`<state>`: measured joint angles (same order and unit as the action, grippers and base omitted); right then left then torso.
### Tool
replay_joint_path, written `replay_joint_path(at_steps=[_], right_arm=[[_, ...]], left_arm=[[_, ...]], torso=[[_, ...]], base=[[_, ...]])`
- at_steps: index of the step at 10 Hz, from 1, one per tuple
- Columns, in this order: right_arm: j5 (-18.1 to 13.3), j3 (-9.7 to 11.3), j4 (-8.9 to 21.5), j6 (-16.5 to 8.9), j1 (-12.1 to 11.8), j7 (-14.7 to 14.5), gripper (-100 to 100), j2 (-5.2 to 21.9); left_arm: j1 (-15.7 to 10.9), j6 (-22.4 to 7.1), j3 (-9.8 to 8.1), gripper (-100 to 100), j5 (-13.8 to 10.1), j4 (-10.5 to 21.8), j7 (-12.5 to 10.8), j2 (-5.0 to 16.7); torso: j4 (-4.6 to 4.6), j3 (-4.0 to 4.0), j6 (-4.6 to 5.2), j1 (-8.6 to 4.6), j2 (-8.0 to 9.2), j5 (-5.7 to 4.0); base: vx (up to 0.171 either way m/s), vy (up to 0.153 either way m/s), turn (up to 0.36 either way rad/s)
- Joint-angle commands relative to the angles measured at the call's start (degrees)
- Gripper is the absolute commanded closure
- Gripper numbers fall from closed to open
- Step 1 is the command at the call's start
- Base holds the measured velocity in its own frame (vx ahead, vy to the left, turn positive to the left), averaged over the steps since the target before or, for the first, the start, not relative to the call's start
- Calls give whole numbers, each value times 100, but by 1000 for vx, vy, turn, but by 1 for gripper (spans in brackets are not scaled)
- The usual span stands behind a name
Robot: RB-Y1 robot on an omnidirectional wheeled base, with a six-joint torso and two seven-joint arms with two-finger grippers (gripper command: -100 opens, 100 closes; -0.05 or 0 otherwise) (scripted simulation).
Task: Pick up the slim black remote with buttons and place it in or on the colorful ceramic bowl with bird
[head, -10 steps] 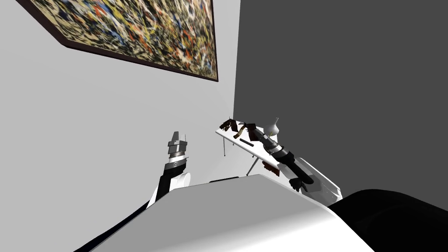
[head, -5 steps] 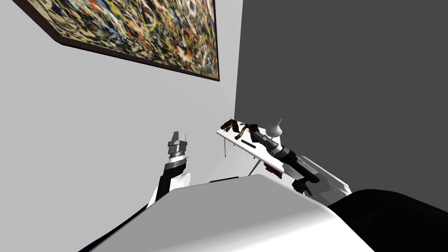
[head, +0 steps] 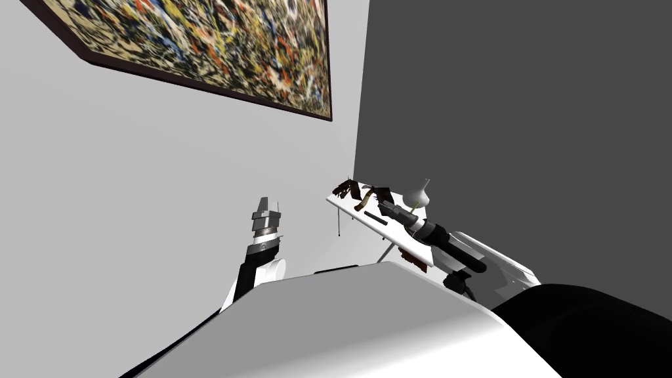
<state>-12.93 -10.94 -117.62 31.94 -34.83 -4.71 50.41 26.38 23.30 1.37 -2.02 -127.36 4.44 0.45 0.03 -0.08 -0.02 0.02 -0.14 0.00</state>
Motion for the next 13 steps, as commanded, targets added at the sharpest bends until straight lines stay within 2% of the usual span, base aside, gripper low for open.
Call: replay_joint_path(at_steps=[1, 3, 6, 8, 9, 10, 11, 12, 13], right_arm=[[-7, 29, 121, -77, -149, 58, -100, 286], [-7, 29, 121, -77, -149, 58, -100, 555], [-13, 137, 363, -213, -412, 144, -100, 1108], [-13, 137, 363, -213, -412, 144, -100, 1390], [-9, 205, 483, -293, -551, 187, -100, 1602], [-9, 205, 483, -293, -551, 187, -100, 1784], [0, 280, 600, -380, -695, 230, -100, 1971], [0, 280, 600, -380, -695, 230, -100, 2159], [14, 364, 714, -474, -843, 272, -100, 2357]], left_arm=[[0, 0, 0, 0, 0, 0, 0, 0], [0, 0, 0, 0, 0, 0, 0, 0], [0, 0, 0, 0, 0, 0, 0, 0], [0, 0, 0, 0, 0, 0, 0, 0], [0, 0, 0, 0, 0, 0, 0, 0], [0, 0, 0, 0, 0, 0, 0, 0], [0, 0, 0, 0, 0, 0, 0, 0], [0, 0, 0, 0, 0, 0, 0, 0], [0, 0, 0, 0, 0, 0, 0, 0]], torso=[[0, 0, 0, 0, 0, 0], [1, -2, 1, 3, -3, 0], [0, -1, 0, -1, -1, 0], [0, -1, 1, 1, -1, 0], [-1, 2, 2, 1, 4, 0], [0, 0, -1, 3, 0, 0], [0, 0, 1, 2, 0, 0], [1, -1, -1, 2, -2, 0], [0, -1, 1, 1, -1, 0]], base=[[42, 15, 94], [31, 9, 23], [37, 7, 98], [25, 5, 19], [35, 14, 114], [32, 7, 80], [36, 8, 144], [35, 2, 73], [42, 5, 129]])
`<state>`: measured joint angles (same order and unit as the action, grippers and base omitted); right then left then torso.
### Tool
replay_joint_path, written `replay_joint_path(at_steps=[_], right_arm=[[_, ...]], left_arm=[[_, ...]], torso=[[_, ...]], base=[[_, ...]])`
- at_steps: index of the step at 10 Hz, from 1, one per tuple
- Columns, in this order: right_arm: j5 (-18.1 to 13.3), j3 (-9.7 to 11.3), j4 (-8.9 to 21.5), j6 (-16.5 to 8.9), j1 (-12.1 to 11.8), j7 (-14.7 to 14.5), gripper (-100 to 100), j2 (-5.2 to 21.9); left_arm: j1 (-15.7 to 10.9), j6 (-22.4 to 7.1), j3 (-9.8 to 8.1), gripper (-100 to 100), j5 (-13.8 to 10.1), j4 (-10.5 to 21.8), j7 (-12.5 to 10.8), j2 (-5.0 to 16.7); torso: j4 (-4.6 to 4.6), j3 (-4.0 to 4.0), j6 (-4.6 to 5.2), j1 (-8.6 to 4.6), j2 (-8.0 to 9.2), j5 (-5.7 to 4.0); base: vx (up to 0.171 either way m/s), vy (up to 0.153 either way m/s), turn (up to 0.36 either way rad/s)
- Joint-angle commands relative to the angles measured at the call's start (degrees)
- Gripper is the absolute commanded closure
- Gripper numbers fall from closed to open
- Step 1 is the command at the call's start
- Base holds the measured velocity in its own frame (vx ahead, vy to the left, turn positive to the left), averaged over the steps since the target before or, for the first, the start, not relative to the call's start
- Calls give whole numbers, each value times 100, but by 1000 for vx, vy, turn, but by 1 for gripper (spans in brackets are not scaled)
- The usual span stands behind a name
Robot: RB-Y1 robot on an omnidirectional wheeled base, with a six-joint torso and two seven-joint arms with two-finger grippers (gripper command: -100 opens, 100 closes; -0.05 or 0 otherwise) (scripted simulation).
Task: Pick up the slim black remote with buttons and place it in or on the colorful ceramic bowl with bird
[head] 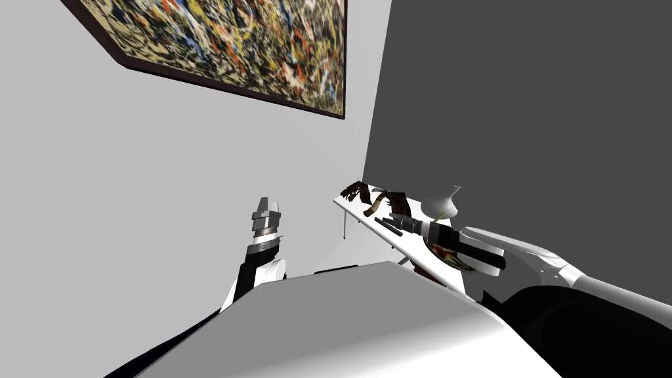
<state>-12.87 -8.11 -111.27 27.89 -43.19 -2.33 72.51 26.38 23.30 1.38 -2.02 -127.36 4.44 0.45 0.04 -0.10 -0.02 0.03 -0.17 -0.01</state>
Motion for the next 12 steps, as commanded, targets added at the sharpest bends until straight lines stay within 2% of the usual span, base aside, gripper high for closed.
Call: replay_joint_path(at_steps=[1, 2, 3, 4, 5, 7, 8, 9, 10, 11, 12], right_arm=[[9, 82, 80, -69, -7, 34, -100, 286], [9, 82, 80, -69, -7, 34, -100, 409], [28, 174, 191, -168, -158, 75, -100, 603], [28, 174, 191, -168, -158, 75, -100, 778], [51, 273, 297, -272, -312, 115, -100, 953], [51, 273, 297, -272, -312, 115, -100, 1175], [79, 380, 399, -380, -467, 153, -100, 1398], [79, 380, 399, -380, -467, 153, -100, 1535], [111, 493, 494, -491, -622, 190, -100, 1724], [111, 493, 494, -491, -622, 190, -100, 1877], [146, 610, 584, -603, -777, 224, -100, 2056]], left_arm=[[0, 0, 0, 0, 0, 0, 0, 0], [0, 0, 0, 0, 0, 0, 0, 0], [0, 0, 0, 0, 0, 0, 0, 0], [0, 0, 0, 0, 0, 0, 0, 0], [0, 0, 0, 0, 0, 0, 0, 0], [1, 0, 0, 0, 0, 0, 0, 0], [0, 0, -1, 0, 0, 0, 0, 0], [-1, 0, 0, 0, 0, 0, 0, 0], [0, 0, 0, 0, 0, 0, 0, 0], [0, 0, 0, 0, 0, 0, 0, 0], [0, 0, 0, 0, 0, 0, 0, 0]], torso=[[0, 0, 0, 0, 0, 0], [0, 0, 1, 1, 1, 1], [-2, 4, 2, 2, 7, 1], [-1, 3, -1, 2, 5, 1], [-1, 3, 2, 1, 5, 1], [-1, 2, 3, 2, 3, 1], [-3, 5, 4, 1, 10, 1], [-1, 3, -2, 4, 6, 1], [-2, 4, 4, 3, 7, 1], [-1, 2, 0, 2, 4, 0], [-2, 3, 3, 2, 5, 1]], base=[[36, 6, 70], [16, 5, 3], [25, 10, 161], [24, 3, 89], [35, 8, 184], [21, 2, 16], [23, 12, 197], [22, 3, 85], [30, 3, 134], [25, 3, 83], [22, 9, 173]])
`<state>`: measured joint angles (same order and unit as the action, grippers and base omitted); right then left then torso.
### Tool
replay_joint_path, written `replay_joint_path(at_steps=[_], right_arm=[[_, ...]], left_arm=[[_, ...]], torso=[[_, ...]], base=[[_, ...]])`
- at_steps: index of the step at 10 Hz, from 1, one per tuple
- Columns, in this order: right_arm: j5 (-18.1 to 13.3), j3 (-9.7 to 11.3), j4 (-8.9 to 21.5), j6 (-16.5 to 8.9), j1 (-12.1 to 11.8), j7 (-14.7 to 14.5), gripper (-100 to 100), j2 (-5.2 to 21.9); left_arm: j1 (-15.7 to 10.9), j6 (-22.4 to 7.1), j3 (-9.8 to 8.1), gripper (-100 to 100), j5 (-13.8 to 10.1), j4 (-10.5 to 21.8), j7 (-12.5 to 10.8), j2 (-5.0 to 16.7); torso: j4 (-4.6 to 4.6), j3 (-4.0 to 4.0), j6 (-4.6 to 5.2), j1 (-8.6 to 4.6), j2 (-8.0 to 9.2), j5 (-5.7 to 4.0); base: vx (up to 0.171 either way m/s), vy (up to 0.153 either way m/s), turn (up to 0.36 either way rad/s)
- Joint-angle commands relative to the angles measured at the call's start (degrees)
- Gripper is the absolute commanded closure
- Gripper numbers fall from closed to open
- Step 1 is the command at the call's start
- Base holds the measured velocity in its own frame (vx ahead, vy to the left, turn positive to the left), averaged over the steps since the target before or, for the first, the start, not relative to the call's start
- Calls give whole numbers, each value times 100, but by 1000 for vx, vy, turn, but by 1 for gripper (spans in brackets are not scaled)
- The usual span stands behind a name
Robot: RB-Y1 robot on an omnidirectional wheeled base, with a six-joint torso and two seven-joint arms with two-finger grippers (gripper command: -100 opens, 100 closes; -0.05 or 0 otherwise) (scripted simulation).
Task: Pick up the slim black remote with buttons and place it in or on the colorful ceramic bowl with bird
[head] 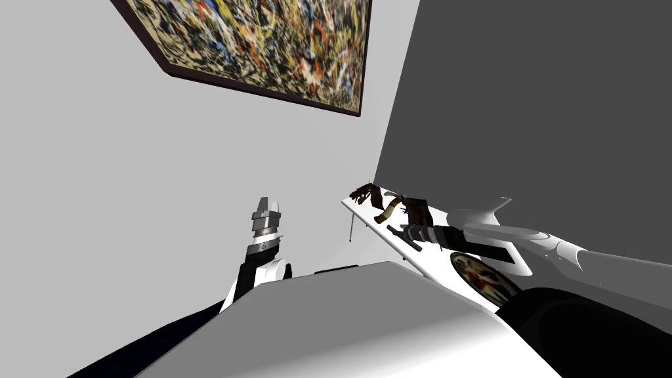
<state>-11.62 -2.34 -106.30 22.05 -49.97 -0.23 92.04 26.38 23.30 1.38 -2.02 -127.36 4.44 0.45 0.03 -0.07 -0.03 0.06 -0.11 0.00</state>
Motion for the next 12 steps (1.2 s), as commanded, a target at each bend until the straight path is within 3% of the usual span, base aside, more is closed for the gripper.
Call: replay_joint_path(at_steps=[1, 4, 5, 7, 9, 11, 12], right_arm=[[20, 33, 86, -19, -100, 15, -100, 246], [98, 276, 244, -245, -402, 78, -100, 756], [98, 266, 244, -245, -402, 78, -100, 823], [182, 521, 376, -464, -684, 132, -100, 1237], [182, 521, 376, -464, -686, 132, -100, 1307], [266, 752, 480, -665, -939, 176, -100, 1693], [266, 424, 480, -665, -1204, 176, -100, 1693]], left_arm=[[0, 0, 0, 0, 0, 0, 0, 0], [1, 0, 0, 0, 0, 0, 0, 0], [0, 0, 0, 0, 0, 0, 0, 0], [0, 0, 0, 0, 0, 0, 0, 0], [1, 0, -1, 0, 0, 0, 0, 0], [0, 0, 0, 0, 0, 0, 0, 0], [0, 0, 0, 0, 0, 0, 0, 0]], torso=[[0, 0, 0, 0, 0, 0], [-1, 1, 4, 1, 2, 0], [-1, 1, 2, 1, 1, 1], [-1, 2, 2, -1, 3, 0], [-2, 2, 8, 1, 4, 0], [-3, 5, 2, 2, 9, 1], [-2, 3, 1, 4, 6, 1]], base=[[20, 2, 91], [22, 8, 137], [15, 2, 88], [19, 9, 226], [11, 4, 7], [8, 11, 204], [9, 4, 72]])
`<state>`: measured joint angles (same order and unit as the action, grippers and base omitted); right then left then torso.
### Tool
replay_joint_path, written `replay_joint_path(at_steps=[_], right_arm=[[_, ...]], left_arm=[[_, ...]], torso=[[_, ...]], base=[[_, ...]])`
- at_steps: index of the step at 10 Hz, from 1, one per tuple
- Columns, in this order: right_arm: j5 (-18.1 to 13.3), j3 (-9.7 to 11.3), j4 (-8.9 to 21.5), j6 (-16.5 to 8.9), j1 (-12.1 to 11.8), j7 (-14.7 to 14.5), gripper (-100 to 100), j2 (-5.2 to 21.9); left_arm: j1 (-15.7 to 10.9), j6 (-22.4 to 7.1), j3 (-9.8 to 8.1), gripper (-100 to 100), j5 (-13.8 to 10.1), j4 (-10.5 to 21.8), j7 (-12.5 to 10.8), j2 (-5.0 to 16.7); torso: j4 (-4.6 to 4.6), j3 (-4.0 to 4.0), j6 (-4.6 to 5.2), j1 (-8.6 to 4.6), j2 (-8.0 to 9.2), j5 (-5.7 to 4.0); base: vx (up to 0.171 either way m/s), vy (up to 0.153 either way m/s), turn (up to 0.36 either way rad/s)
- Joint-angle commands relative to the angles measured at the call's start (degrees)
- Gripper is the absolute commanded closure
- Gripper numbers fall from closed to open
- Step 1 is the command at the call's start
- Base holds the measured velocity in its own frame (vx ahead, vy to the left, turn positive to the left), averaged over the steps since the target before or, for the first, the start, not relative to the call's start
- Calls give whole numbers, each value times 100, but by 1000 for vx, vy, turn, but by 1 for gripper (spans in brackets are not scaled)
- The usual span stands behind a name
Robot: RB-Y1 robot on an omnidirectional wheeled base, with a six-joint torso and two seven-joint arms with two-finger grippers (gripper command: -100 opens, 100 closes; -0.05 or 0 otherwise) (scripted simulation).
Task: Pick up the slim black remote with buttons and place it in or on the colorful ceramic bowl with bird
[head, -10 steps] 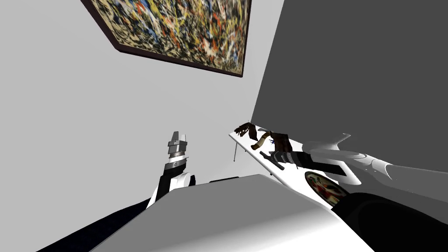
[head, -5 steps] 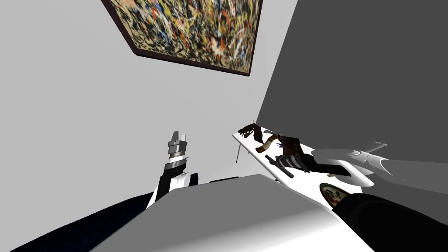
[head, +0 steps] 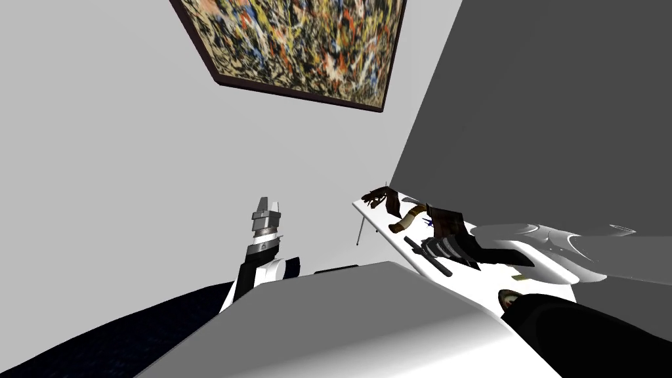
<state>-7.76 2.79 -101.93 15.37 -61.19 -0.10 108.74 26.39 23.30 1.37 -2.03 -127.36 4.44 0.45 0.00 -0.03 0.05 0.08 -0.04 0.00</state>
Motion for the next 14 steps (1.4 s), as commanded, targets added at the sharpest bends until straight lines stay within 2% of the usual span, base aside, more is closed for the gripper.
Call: replay_joint_path(at_steps=[1, 2, 3, 4, 5, 6, 8, 10, 11, 12, 13, 14], right_arm=[[-120, 239, 43, 2, 182, 162, -100, 23], [-57, 7, 43, 2, -105, 162, -100, 23], [-120, 239, 43, 2, 182, 162, -100, 23], [-81, 344, 84, -87, 72, 180, -100, 180], [-664, 502, 84, -87, 509, 510, -100, 180], [-1062, 677, 84, -87, 773, 879, -100, 180], [-679, 344, 84, -87, 419, 551, -100, 180], [-487, 344, 84, -87, 72, 335, -100, 180], [-1242, 344, 84, -87, 72, 811, -100, 180], [-1533, 397, 84, -87, 345, 1071, -100, 180], [-1714, 514, 84, -87, 509, 1204, -100, 180], [-1759, 777, 185, -100, 447, 1415, -100, 211]], left_arm=[[0, 0, 0, 0, 0, 0, 0, 0], [0, 0, 0, 0, 0, 0, 0, 0], [0, 0, 0, 0, 0, 0, 0, 0], [0, 0, 0, 0, 0, 0, 0, 0], [-1, 0, 0, 0, 0, 0, 0, 0], [0, 0, 0, 0, 0, 0, 0, 0], [0, 0, 0, 0, 0, 0, 0, 0], [0, 0, 0, 0, 0, 0, 0, 0], [0, 0, 0, 0, 0, 0, 0, 0], [0, 0, 0, 0, 0, 0, 0, 0], [0, 0, 0, 0, 0, 0, 0, 0], [0, 0, 0, 0, 0, 0, 0, 0]], torso=[[0, 0, 0, 0, 0, 0], [-1, 2, 1, -1, 3, 0], [-2, 4, 1, -2, 6, -1], [-2, 5, 1, -3, 8, -1], [-1, 4, -2, -2, 7, -1], [-1, 3, -2, -1, 4, 0], [-1, 3, 0, -1, 5, 0], [-2, 5, 2, -3, 8, -1], [-3, 7, 4, -5, 11, -2], [-2, 6, 1, -4, 10, -1], [-2, 5, -1, -2, 7, 0], [-1, 4, 0, -2, 6, 0]], base=[[6, 3, -32], [2, 3, -16], [0, 0, 0], [1, 5, 111], [3, 5, 90], [3, 3, 10], [1, 1, -6], [0, 0, 0], [0, 0, 0], [0, 0, 0], [0, 0, 0], [78, 35, -28]])
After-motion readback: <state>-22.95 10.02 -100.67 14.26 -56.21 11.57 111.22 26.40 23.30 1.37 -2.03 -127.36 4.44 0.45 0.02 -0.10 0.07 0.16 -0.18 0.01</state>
